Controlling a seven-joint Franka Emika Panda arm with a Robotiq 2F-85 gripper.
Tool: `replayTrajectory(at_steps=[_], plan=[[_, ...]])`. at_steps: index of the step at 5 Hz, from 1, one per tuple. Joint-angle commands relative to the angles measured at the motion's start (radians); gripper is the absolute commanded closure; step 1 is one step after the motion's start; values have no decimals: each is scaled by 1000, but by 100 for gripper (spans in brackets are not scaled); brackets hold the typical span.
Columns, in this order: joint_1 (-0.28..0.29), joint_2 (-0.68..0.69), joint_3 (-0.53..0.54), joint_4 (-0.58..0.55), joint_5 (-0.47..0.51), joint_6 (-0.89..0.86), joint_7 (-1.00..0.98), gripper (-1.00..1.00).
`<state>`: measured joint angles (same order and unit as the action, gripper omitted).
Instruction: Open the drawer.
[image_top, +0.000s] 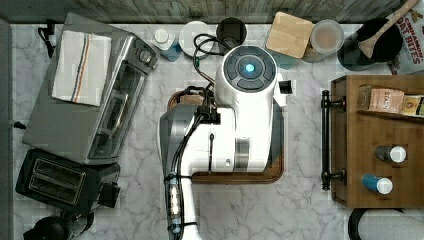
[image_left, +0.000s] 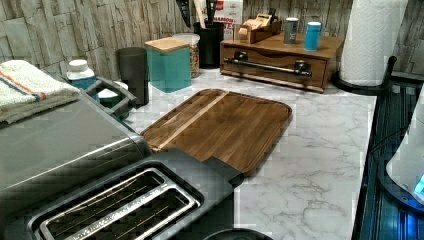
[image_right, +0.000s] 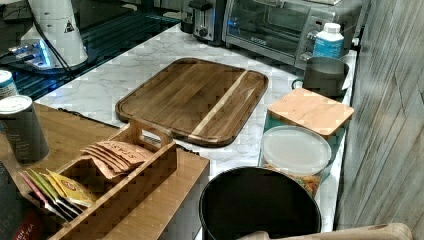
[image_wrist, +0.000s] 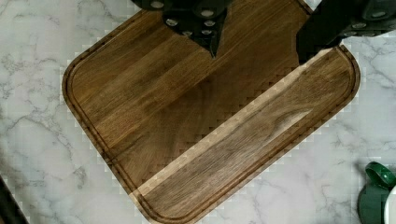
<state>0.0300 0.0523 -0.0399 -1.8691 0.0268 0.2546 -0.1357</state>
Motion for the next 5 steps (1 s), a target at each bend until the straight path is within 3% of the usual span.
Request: replayTrajectory(at_steps=[1, 3, 4, 5], plan=[[0, 0, 0, -2, 7, 0, -2, -100], [-31, -91, -54, -209, -81, 215, -353, -100], [-126, -90, -31, -241, -107, 269, -533, -100], [-138, -58, -100, -260, -108, 347, -656, -100]])
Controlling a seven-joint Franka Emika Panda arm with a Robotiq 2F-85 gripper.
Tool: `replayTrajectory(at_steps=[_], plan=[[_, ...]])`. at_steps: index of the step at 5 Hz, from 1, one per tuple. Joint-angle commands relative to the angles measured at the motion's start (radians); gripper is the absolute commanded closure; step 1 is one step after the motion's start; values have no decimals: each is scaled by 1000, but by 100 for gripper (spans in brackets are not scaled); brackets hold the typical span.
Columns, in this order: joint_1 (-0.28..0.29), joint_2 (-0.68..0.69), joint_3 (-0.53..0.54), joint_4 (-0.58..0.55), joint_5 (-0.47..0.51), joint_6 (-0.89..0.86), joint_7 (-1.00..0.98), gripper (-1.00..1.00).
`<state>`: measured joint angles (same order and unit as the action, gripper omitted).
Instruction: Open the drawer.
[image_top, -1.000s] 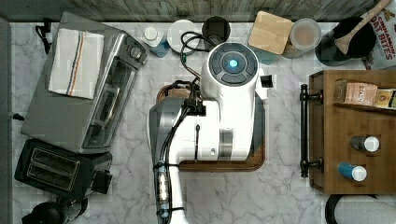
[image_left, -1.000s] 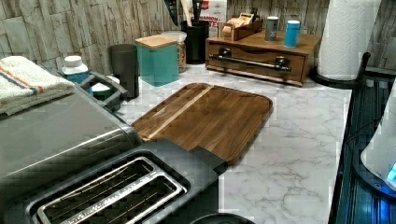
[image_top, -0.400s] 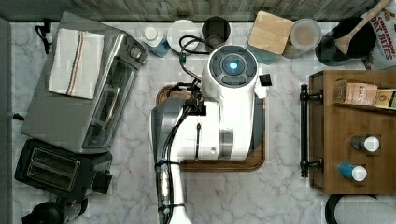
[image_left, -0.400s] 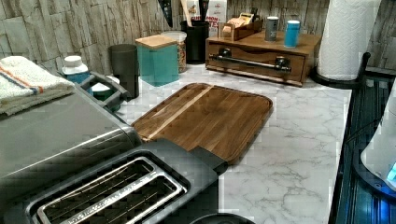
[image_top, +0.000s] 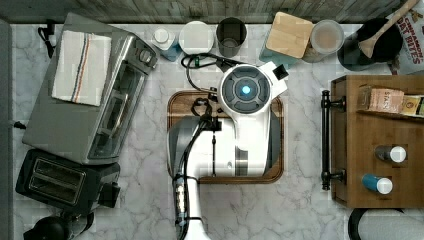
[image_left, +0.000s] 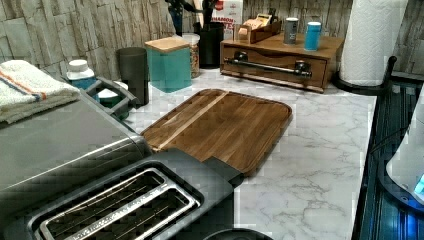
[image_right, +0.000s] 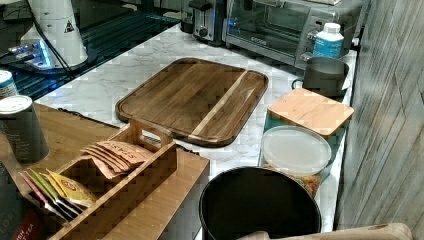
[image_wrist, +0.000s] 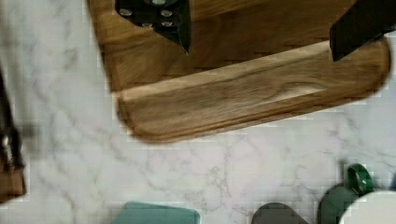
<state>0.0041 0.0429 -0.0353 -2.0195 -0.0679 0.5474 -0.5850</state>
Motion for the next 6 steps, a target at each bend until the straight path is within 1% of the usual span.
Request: replayTrajectory(at_steps=[1, 2, 3, 4, 5, 6], plan=[[-169, -27, -122, -129, -5, 133, -342, -100], [-182, -13, -171, -179, 25, 266, -437, -100], [-195, 3, -177, -180, -46, 296, -396, -100], [-230, 45, -168, -159, -80, 304, -413, -100], [-248, 80, -174, -171, -97, 361, -435, -100], [-297, 134, -139, -168, -141, 405, -433, -100]])
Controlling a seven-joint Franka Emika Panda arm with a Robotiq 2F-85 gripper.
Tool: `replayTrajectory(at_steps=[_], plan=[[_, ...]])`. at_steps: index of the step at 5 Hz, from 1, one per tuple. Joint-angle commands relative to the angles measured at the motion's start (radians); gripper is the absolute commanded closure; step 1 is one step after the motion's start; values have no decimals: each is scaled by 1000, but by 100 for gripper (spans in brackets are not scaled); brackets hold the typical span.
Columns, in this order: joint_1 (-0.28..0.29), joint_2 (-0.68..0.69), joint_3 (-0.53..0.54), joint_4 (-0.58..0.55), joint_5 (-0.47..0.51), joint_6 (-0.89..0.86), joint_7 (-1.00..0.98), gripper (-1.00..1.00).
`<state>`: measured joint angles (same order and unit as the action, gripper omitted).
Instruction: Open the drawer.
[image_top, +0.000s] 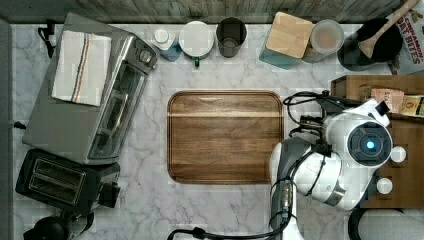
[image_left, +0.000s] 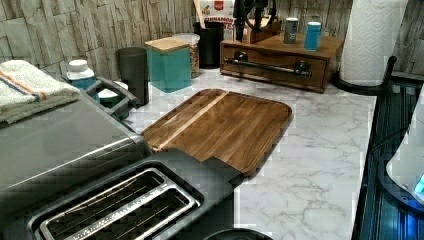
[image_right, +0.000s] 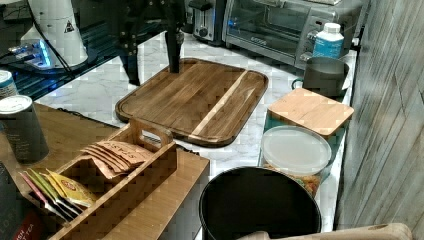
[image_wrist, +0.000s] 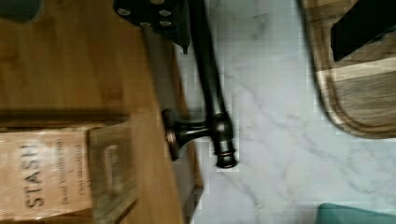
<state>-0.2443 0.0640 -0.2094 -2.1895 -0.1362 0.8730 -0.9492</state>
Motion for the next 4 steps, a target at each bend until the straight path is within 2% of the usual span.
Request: replayTrajectory(at_steps=[1, 2, 4], plan=[[-36, 146, 12, 5, -30, 101, -123, -100], [-44, 147, 18, 1, -24, 87, -108, -100], [-24, 132, 16, -29, -93, 93, -22, -100]])
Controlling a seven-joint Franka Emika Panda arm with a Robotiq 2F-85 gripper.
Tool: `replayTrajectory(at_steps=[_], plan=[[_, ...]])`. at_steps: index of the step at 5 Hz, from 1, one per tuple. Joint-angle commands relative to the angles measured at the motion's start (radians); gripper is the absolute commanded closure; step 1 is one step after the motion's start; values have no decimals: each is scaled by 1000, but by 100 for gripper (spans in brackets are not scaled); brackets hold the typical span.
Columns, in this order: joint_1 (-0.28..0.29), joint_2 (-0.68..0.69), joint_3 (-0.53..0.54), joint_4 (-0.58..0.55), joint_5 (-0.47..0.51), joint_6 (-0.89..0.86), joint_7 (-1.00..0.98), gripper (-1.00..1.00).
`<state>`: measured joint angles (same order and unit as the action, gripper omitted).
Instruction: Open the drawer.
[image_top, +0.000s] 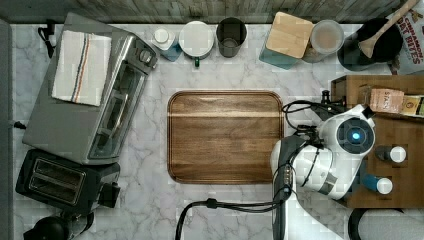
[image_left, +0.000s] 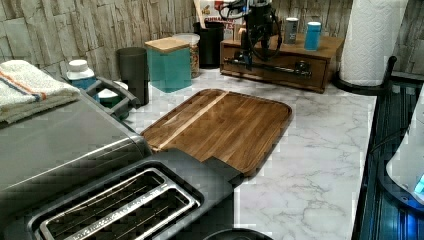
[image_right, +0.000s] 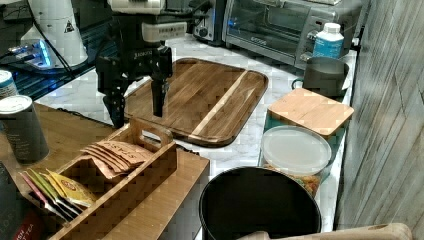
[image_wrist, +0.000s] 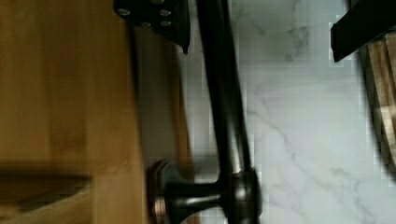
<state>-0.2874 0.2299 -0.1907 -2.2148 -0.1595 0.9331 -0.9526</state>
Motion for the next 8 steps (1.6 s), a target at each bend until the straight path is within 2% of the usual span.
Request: replayTrajectory(at_steps=[1, 2, 3, 4, 5, 7, 8], plan=[[-8, 36, 6, 0, -55, 154, -91, -100], [-25, 79, 20, 17, -57, 185, -109, -100], [-19, 84, 3, 13, -78, 187, -87, -100], [-20, 93, 2, 33, -70, 119, -93, -100], [-7, 104, -17, 14, -84, 147, -59, -100], [-30, 132, -4, 7, -59, 132, -84, -100], [-22, 127, -13, -12, -69, 126, -61, -100]])
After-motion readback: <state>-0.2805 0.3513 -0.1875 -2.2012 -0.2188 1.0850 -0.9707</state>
